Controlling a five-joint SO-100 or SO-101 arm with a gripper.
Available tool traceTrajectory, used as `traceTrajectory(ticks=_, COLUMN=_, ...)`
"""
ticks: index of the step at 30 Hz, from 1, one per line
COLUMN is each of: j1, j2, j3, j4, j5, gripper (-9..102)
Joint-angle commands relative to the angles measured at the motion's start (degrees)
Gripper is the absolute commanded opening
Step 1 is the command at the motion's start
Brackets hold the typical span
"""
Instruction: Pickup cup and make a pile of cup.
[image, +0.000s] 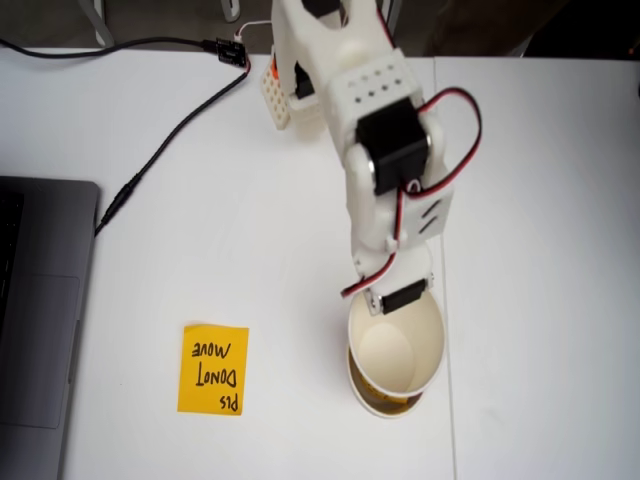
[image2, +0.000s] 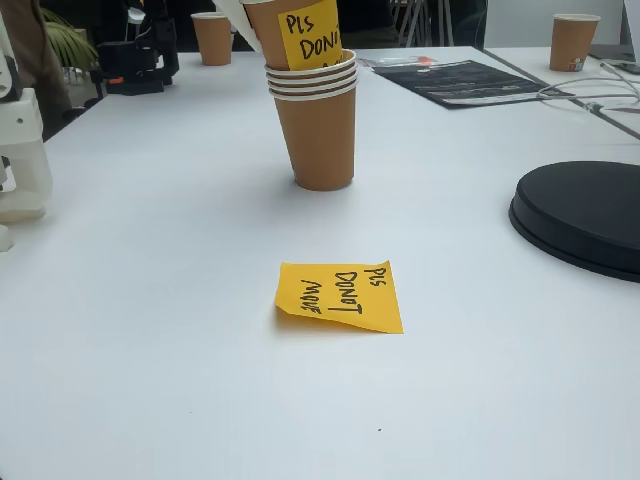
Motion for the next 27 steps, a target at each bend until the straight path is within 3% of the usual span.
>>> traceTrajectory(ticks=1, j1=0.44, j2=0.79, j3=-0.44, j4=-0.62, j5=0.26, gripper=-5)
traceTrajectory(ticks=14, j1=0.44, j2=1.14, j3=-0.35, j4=-0.44, j5=0.35, gripper=25)
traceTrajectory(ticks=27, j1=0.53, j2=1.23, j3=-0.35, j4=3.69, j5=0.79, gripper=31)
